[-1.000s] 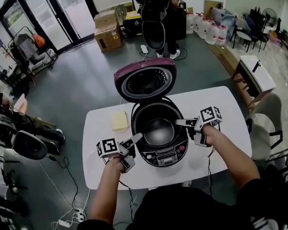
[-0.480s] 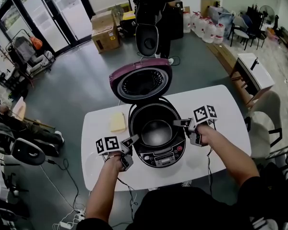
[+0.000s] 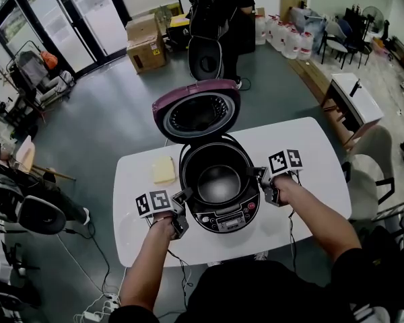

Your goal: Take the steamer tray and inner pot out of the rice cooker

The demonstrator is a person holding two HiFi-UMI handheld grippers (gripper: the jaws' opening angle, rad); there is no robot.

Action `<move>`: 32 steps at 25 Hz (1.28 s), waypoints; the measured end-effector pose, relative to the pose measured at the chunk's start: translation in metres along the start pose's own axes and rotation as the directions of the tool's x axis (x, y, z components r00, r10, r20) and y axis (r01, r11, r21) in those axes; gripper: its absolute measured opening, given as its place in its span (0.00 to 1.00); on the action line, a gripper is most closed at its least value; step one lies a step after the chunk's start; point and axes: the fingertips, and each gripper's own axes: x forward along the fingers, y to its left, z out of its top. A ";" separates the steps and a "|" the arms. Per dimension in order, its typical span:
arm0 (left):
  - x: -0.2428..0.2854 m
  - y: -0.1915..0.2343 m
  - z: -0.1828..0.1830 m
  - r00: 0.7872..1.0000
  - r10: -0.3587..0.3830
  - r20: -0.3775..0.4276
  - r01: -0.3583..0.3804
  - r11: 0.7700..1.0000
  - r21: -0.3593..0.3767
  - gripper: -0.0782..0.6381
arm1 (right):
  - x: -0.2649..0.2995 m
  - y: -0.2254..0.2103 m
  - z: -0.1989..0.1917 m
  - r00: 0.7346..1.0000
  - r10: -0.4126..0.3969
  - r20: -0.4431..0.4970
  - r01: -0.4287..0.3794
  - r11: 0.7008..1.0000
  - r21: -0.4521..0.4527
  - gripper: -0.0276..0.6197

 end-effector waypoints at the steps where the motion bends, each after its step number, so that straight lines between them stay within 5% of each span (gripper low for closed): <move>1: -0.002 0.001 -0.001 1.000 0.007 0.005 -0.007 1.000 -0.001 0.16 | 0.000 0.002 -0.003 1.000 -0.005 0.000 0.005 1.000 -0.015 0.09; 8: -0.016 -0.011 0.004 0.998 -0.022 0.057 0.021 1.000 0.019 0.15 | -0.016 0.023 0.000 0.999 0.017 0.051 -0.011 0.994 -0.113 0.10; 17: -0.047 -0.051 0.022 0.990 -0.060 0.131 0.040 0.988 0.151 0.16 | -0.046 0.061 0.008 0.983 0.042 0.177 -0.003 0.977 -0.214 0.11; 25: -0.080 -0.110 0.033 0.963 -0.117 0.244 0.047 0.960 0.276 0.16 | -0.100 0.097 0.020 0.942 0.088 0.325 0.005 0.962 -0.274 0.11; 32: -0.065 -0.152 0.027 0.956 -0.178 0.233 0.092 0.937 0.337 0.16 | -0.150 0.094 0.029 0.905 0.076 0.419 0.063 0.949 -0.309 0.11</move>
